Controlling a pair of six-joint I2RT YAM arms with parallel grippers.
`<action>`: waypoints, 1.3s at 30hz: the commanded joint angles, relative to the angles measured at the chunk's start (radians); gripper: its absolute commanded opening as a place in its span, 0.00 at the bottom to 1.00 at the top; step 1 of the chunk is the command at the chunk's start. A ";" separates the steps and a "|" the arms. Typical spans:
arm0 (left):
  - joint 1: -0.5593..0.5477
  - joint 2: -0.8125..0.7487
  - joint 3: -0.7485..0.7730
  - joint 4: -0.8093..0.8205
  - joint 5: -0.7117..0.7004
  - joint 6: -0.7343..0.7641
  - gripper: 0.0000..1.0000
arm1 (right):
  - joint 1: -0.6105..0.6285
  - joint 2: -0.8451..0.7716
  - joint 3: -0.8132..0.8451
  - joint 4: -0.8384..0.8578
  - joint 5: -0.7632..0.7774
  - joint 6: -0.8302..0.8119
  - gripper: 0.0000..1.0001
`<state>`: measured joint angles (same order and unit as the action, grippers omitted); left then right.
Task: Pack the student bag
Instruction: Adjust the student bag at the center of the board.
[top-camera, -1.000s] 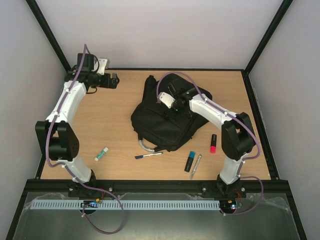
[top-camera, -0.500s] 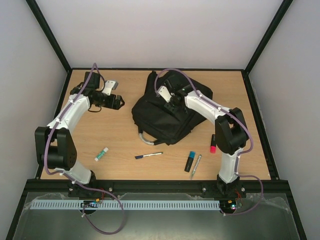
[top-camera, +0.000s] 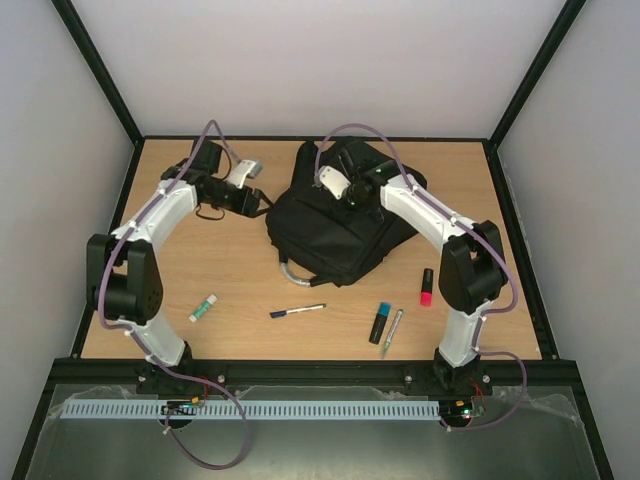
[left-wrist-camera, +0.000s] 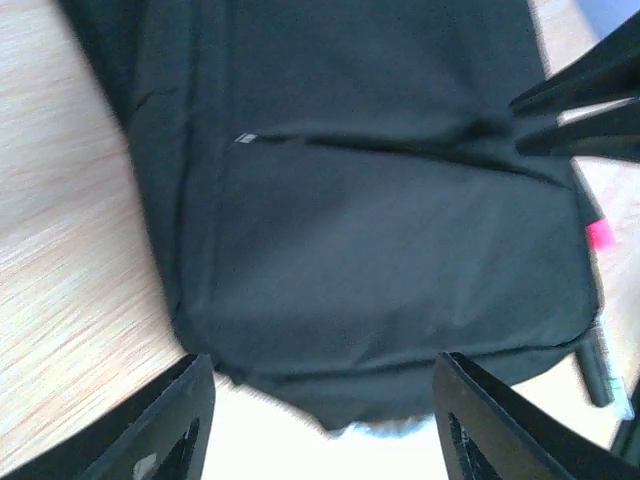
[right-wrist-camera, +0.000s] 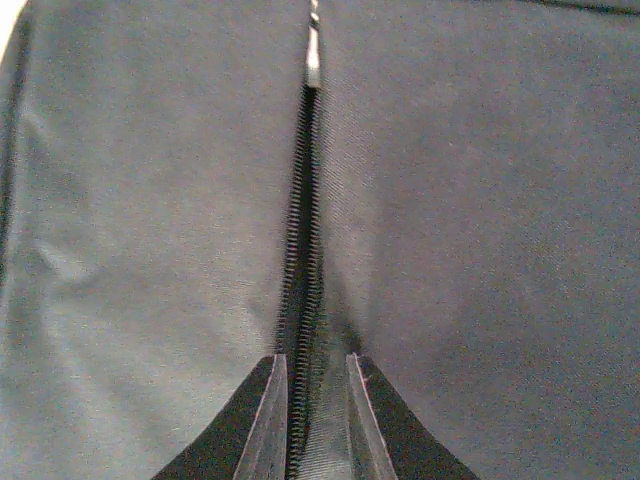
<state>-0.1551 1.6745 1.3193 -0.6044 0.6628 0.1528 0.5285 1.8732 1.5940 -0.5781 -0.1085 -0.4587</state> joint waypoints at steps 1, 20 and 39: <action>-0.047 0.099 0.094 0.012 0.199 0.032 0.57 | 0.002 -0.044 0.006 -0.070 -0.108 0.028 0.18; -0.163 0.468 0.224 0.086 0.336 -0.117 0.28 | 0.059 -0.069 -0.228 0.091 0.329 -0.050 0.68; -0.162 0.479 0.216 0.081 0.276 -0.109 0.26 | 0.066 -0.064 -0.164 0.253 0.598 -0.189 0.24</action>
<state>-0.3202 2.1342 1.5242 -0.5106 0.9607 0.0425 0.6098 1.8191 1.3582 -0.3233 0.4355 -0.6323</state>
